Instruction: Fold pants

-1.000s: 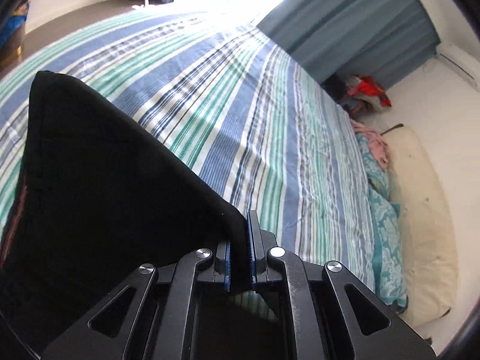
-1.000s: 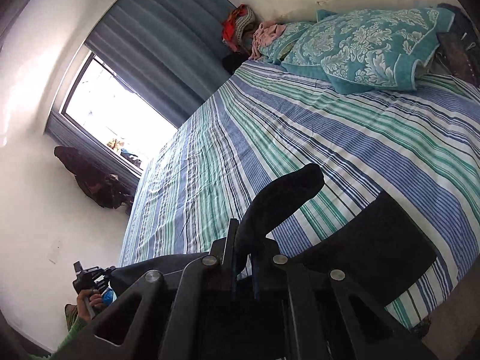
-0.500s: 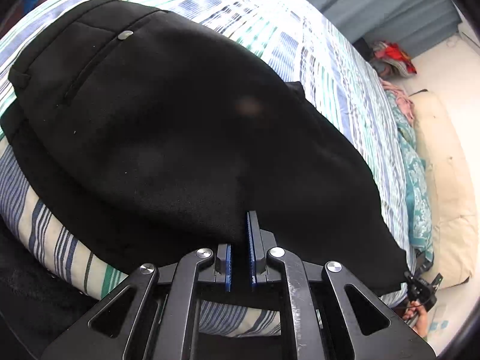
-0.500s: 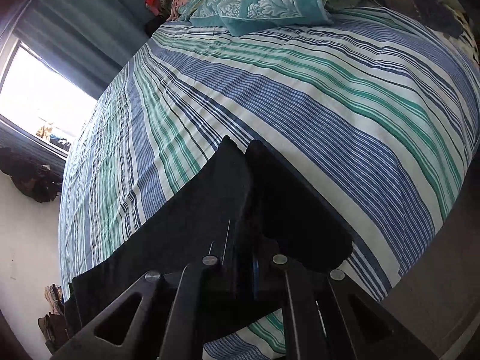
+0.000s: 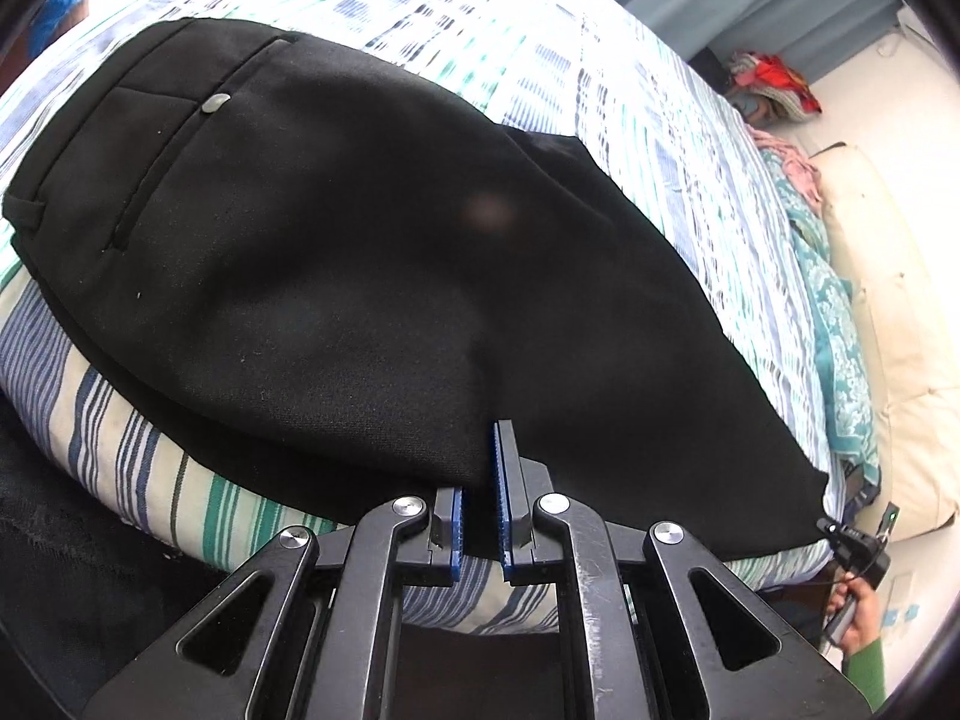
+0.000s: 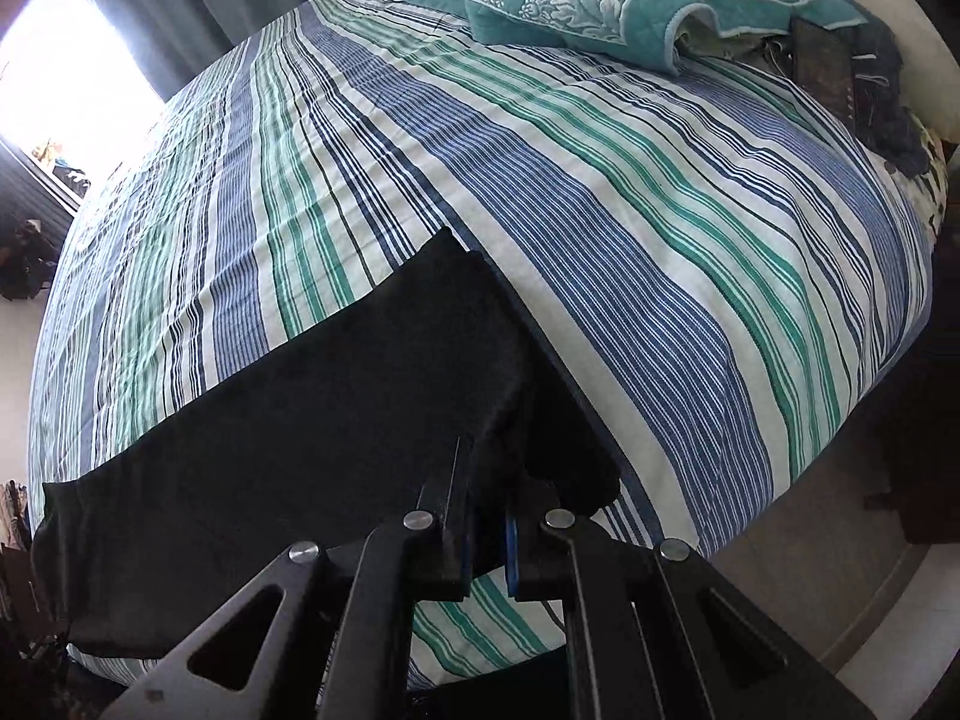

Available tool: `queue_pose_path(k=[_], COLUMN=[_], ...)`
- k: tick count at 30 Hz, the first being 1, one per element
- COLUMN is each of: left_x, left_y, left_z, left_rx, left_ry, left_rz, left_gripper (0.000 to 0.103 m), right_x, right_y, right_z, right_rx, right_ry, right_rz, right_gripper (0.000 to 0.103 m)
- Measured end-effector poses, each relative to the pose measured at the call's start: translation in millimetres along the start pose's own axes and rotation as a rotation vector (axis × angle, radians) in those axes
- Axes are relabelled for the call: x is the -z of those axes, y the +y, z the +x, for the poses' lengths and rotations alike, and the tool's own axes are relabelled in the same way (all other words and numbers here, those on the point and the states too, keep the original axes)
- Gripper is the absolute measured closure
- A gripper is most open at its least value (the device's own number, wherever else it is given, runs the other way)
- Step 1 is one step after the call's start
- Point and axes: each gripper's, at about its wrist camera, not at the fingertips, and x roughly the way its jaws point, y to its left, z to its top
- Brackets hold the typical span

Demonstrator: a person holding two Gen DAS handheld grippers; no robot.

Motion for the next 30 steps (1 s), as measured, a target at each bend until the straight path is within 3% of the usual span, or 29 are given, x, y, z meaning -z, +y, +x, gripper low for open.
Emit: queue_pose_path(k=[10,15,16,17,19,20,23,24,25,28,30], left_x=[4,6,7,8,17,21,22,13,0,-38,-53], left_y=[-7,-12,-11,-10,-9,-10,-17,-22,-28,-42,-39], left_z=[4,9,9,5,-15,-31,-77,-82,-81,-44,-6], left_rx=[-0.067,-0.116,-0.132,-0.15,-0.212,-0.219,-0.213,-0.218,-0.215,-0.264,-0.323], left_ry=[0.028,0.053,0.07,0.092,0.11,0.085,-0.073,-0.12,-0.155,-0.197,-0.16], left_rz=[0.044,0.07,0.065,0.054,0.045,0.055,0.125,0.16,0.2,0.32,0.365], left_gripper=[0.096,0.094,0.087,0.084,0.066,0.061,0.029,0.017,0.014,0.014,0.02], right_x=[9,8,8,8,9,11,25,31,37,53,65], right_y=[-10,-1,0,0,1,3,24,36,50,109,154], right_z=[8,6,4,1,-11,-24,-72,-84,-91,-85,-65], right_rx=[0.019,0.08,0.086,0.092,0.101,0.143,0.252,0.238,0.195,0.03,-0.073], right_ry=[0.004,-0.009,-0.014,-0.02,-0.036,-0.076,-0.248,-0.289,-0.314,-0.297,-0.258], right_rz=[0.018,-0.022,-0.027,-0.03,-0.037,-0.046,-0.108,-0.122,-0.136,-0.211,-0.266], right_gripper=[0.096,0.091,0.088,0.078,0.051,0.037,0.026,0.021,0.019,0.019,0.019])
